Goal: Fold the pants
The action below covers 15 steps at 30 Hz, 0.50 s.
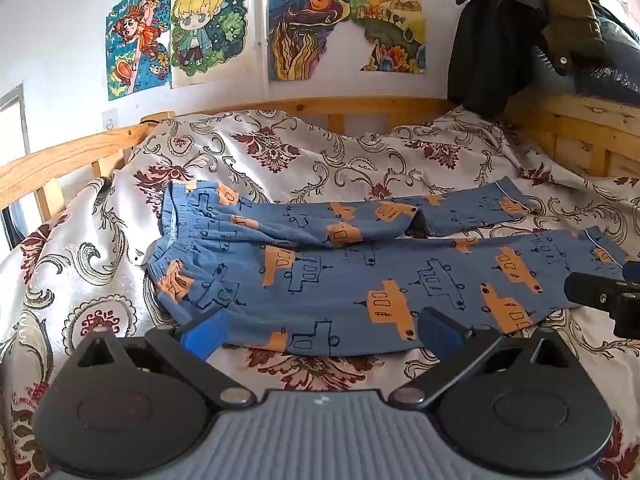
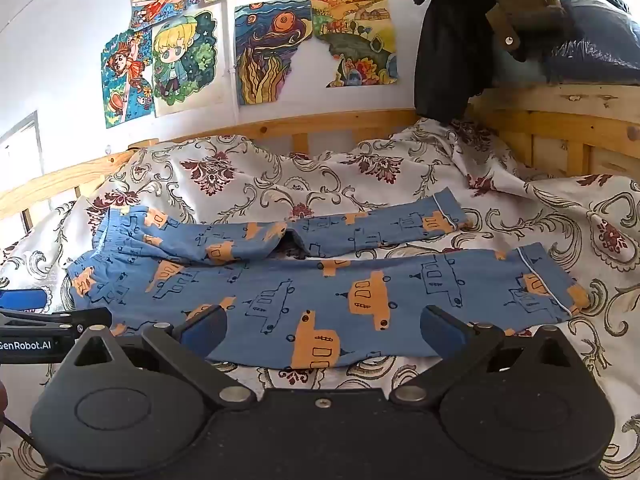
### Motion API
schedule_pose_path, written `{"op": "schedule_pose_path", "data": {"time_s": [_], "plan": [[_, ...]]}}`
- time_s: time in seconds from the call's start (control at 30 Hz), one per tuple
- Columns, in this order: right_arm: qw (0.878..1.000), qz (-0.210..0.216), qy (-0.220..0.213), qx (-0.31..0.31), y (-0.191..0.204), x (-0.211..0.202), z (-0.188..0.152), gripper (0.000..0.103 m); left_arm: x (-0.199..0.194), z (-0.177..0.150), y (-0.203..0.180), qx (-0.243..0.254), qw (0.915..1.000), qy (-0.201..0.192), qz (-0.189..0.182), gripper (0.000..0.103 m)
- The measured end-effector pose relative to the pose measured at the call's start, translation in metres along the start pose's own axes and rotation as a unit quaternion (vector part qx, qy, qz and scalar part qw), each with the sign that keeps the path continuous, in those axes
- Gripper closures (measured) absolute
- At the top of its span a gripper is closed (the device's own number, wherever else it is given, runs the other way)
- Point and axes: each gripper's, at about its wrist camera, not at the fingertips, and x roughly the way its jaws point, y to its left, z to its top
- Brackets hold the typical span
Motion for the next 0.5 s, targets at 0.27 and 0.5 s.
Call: {"op": "schedule_pose_path", "data": {"time_s": [0.27,0.5], "plan": [[1.000,-0.002,0.002,0.001,-0.0006,0.0008,0.0005,0.001,-0.0013,0.0013,0.0026,0.005,1.0000,0.003,-0.005,0.000],[1.000,-0.002,0.001,0.000,-0.0002,0.0005,0.0001,0.001,0.0021,-0.0004,0.0009,0.005,1.0000,0.004,-0.004,0.000]]}}
